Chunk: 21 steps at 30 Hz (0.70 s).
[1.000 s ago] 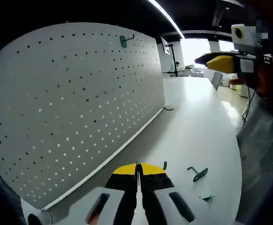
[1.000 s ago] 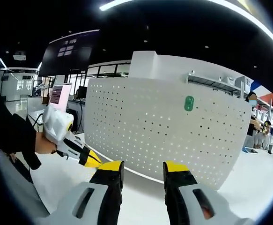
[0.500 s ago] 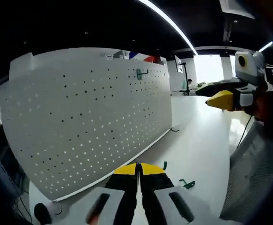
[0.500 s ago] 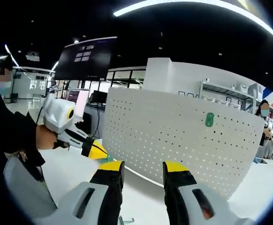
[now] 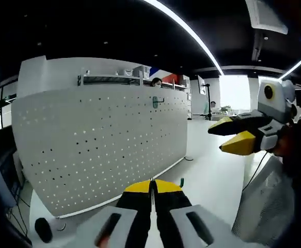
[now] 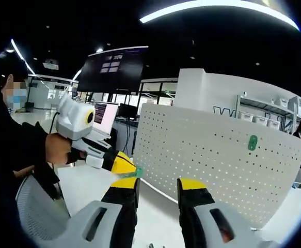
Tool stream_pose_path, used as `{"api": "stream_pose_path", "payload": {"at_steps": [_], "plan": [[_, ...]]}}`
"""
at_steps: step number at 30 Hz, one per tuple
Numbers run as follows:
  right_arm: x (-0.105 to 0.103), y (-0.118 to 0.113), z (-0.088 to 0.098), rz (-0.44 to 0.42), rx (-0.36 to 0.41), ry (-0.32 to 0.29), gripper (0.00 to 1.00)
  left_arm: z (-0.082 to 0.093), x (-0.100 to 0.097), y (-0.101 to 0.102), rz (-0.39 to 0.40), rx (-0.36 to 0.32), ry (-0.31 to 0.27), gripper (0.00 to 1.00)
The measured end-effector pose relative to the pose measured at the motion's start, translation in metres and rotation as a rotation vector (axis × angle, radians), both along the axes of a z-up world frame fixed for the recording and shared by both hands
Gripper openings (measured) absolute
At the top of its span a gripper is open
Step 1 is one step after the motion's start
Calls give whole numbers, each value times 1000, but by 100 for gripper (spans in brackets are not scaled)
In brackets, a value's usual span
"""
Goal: Insert the hook assembly into the mounting plate slot until the hook locks in place.
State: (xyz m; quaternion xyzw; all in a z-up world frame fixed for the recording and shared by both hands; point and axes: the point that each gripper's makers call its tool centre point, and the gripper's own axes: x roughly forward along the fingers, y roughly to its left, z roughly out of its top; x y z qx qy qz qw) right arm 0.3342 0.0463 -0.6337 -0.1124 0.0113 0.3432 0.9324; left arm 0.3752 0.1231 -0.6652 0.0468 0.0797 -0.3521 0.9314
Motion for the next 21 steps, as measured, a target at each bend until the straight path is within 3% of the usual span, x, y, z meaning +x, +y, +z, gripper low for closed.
{"api": "stream_pose_path", "payload": {"at_steps": [10, 21], "plan": [[-1, 6, 5, 26, 17, 6, 21, 30, -13, -20, -31, -93, -43, 1], [-10, 16, 11, 48, 31, -5, 19, 42, -29, -29, -54, -155, -64, 1]]}}
